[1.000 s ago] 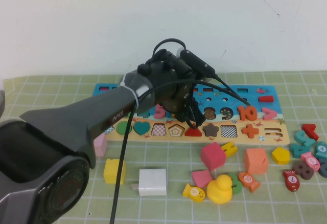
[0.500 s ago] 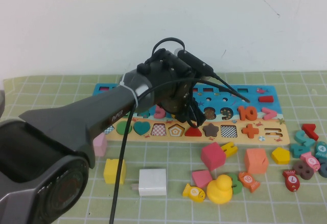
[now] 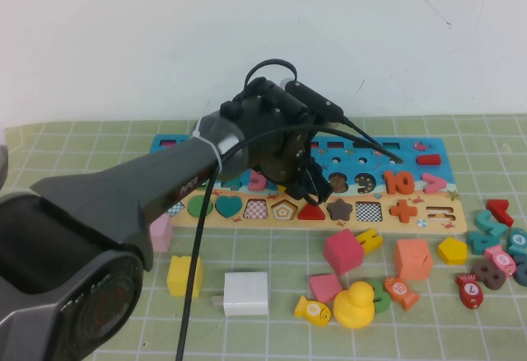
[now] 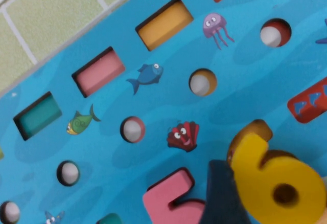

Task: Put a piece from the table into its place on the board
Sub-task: Place the "number 6" into the hole of the number 6

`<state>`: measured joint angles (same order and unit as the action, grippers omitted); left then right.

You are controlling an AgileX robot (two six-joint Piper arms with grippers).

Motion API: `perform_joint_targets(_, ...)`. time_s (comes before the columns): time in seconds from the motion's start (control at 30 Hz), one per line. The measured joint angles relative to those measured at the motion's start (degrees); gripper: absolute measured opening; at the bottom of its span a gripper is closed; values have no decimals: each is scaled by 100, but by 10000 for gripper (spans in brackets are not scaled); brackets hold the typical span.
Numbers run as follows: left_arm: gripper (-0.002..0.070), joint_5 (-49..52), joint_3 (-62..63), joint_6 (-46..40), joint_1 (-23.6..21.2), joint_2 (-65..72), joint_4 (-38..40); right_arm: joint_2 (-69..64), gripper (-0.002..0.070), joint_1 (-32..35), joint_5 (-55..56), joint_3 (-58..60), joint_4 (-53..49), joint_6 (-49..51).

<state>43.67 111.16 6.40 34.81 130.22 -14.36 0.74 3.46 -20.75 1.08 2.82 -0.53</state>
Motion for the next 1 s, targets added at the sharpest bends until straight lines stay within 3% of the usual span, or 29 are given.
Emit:
perform_joint_targets(0.3, 396, 506, 431, -20, 0, 76, -251, 0, -2, 0, 0, 0, 0, 0)
perform_joint_targets(0.47, 267, 1215, 971, -23, 0, 89, 47, 0, -2, 0, 0, 0, 0, 0)
perform_joint_targets(0.63, 56, 1396, 1036, -33, 0, 89, 498, 0, -2, 0, 0, 0, 0, 0)
perform_joint_targets(0.77, 11, 1433, 1036, -132, 0, 89, 707, 0, -2, 0, 0, 0, 0, 0)
perform_joint_targets(1.0, 0, 1768, 1036, -640, 0, -258, 644, 0, -2, 0, 0, 0, 0, 0)
